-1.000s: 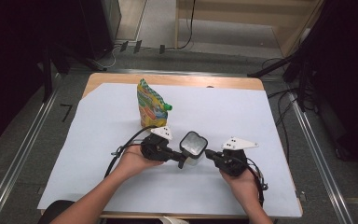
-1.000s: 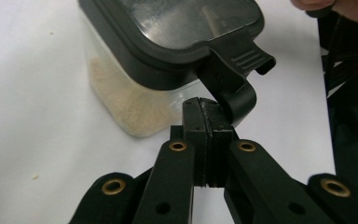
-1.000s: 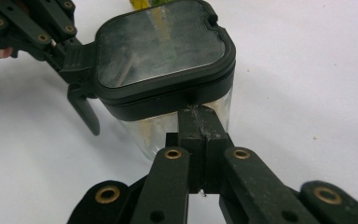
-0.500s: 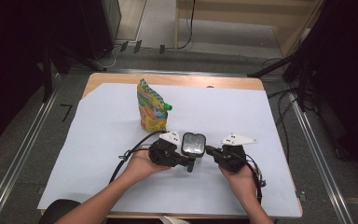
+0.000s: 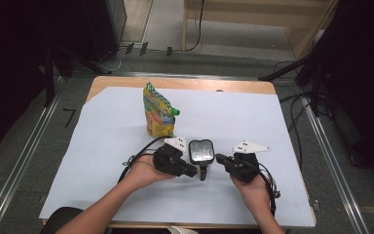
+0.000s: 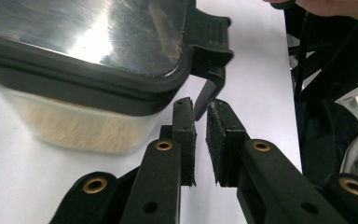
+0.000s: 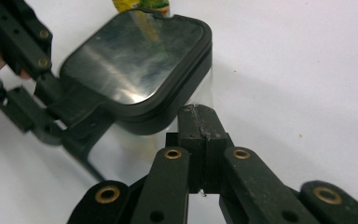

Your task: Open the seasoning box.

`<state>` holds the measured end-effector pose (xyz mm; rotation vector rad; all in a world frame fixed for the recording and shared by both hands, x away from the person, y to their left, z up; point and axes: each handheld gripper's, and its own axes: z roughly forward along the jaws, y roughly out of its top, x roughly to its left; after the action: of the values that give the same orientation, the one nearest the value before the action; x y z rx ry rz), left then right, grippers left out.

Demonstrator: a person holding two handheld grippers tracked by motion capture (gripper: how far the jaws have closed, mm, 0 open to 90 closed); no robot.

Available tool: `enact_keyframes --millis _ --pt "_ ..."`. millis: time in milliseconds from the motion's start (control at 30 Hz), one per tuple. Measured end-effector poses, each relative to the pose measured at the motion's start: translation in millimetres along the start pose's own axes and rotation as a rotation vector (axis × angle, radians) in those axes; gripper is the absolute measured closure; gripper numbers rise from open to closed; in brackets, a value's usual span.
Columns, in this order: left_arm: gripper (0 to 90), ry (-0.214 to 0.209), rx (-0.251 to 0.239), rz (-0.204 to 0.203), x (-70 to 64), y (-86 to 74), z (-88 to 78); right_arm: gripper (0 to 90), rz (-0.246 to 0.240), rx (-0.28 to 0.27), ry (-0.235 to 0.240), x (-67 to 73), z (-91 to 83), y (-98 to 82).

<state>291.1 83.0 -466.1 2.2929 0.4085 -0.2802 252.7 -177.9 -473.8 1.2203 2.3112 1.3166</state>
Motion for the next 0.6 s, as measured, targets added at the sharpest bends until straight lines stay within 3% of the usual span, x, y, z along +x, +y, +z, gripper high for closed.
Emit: enact_keyframes --millis 200,500,600 --pt "67.7 0.005 -0.017 0.009 5.2 -2.9 -15.1 90.0 -0.017 0.002 0.003 11.3 -12.6 -3.2" --pt "55.1 0.041 -0.061 0.030 13.9 -7.7 -29.0 90.0 -0.029 0.018 0.058 37.0 -18.0 -9.5" --pt "49.7 0.064 -0.053 0.036 16.8 -8.3 -29.2 90.0 -0.047 0.017 0.077 41.4 -19.3 -10.5"
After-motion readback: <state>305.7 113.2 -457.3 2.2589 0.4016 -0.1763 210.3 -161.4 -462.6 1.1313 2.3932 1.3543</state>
